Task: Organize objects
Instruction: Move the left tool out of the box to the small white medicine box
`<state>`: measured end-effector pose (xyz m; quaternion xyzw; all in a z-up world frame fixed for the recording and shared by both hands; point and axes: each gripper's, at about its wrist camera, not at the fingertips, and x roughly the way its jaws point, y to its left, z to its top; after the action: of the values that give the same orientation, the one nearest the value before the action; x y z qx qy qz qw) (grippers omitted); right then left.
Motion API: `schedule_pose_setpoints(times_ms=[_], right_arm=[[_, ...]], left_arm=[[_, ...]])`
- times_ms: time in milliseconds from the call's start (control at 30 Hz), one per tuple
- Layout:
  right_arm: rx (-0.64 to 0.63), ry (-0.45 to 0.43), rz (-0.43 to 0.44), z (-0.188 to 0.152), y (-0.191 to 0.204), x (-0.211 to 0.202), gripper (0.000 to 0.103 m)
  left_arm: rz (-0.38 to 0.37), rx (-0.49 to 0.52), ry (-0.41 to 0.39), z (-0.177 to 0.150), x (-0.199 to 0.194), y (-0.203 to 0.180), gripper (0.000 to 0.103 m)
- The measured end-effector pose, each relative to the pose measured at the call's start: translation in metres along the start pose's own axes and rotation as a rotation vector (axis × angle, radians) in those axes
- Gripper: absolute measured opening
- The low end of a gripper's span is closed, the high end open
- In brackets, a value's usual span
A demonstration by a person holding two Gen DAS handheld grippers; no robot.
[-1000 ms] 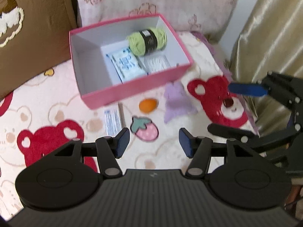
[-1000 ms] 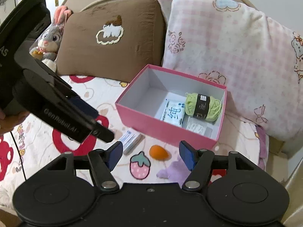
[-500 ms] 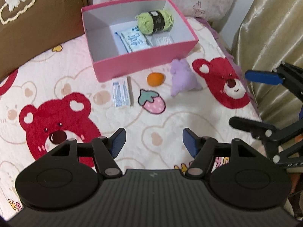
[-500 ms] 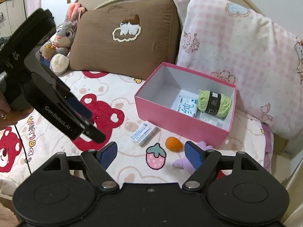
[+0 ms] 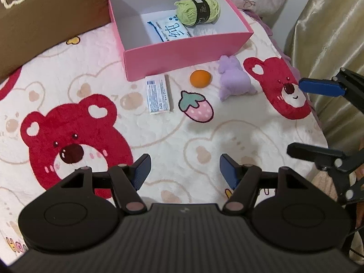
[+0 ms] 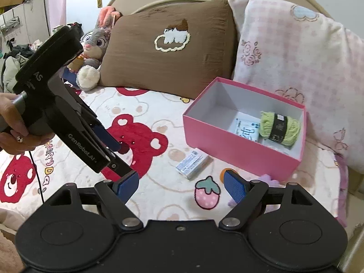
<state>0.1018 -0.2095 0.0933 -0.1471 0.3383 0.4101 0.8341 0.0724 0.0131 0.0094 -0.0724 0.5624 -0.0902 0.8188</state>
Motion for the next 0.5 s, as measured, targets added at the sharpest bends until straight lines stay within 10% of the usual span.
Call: schedule_pose_setpoints(times_ms=[500], right_arm=[[-0.033,0.069,0.048,-0.007,0.018,0.053,0.085]], left_arm=[[-0.037,-0.013,-0.058,0.000,0.031,0.026,0.077]])
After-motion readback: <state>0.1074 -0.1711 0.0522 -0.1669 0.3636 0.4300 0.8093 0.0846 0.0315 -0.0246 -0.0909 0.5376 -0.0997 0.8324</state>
